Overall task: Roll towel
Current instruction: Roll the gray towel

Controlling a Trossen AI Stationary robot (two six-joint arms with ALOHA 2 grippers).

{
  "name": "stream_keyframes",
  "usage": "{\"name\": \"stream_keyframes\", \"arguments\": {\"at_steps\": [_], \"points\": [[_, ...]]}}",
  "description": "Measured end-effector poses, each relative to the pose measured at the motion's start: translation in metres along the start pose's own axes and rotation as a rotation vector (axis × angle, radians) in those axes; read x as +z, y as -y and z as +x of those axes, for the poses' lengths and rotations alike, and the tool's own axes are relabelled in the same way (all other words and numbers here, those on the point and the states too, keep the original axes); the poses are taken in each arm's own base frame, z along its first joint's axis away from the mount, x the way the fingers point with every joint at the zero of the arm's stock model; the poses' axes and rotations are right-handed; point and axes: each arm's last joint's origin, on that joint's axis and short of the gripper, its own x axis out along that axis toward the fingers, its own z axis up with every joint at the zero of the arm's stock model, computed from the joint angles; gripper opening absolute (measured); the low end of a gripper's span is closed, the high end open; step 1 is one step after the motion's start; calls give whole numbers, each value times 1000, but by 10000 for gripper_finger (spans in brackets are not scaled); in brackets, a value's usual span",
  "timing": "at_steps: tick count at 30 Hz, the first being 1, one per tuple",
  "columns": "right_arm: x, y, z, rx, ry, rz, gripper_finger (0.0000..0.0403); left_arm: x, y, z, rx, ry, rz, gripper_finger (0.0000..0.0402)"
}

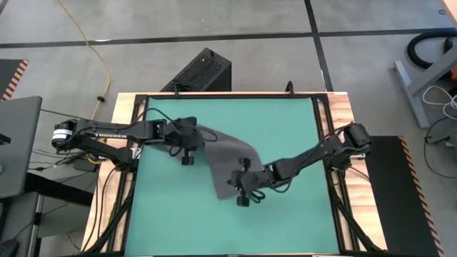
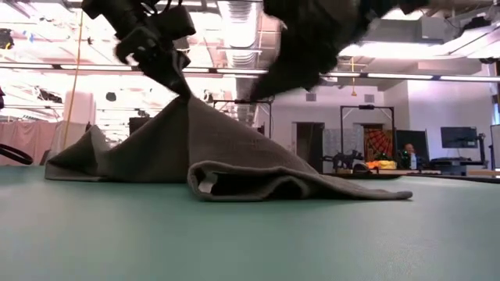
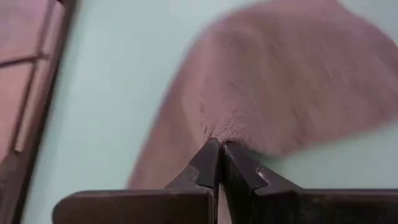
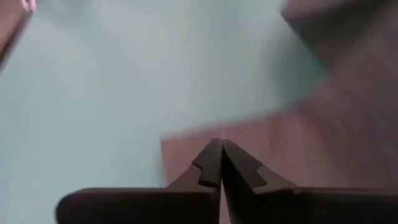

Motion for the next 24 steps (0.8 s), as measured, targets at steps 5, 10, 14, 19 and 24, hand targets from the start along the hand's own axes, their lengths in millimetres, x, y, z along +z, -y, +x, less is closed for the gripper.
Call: {"name": "stream_keyframes", "arguments": {"at_steps": [5, 10, 14, 19, 24], "points": [[-33, 3, 5, -18, -103, 23, 17, -6, 3, 0, 52, -76, 28, 0], [-44, -4, 2, -47, -124, 26, 29, -6, 3, 0, 56, -77, 54, 0], [-45, -7, 1, -75, -105, 15, 28, -12, 9, -1, 27, -150, 164, 17], [-44, -4, 2, -103, -100, 19, 22, -24, 13, -5, 50, -296, 233, 75], [-40, 4, 4, -147, -73, 18, 29, -21, 26, -6, -146, -238, 139, 126]]}}
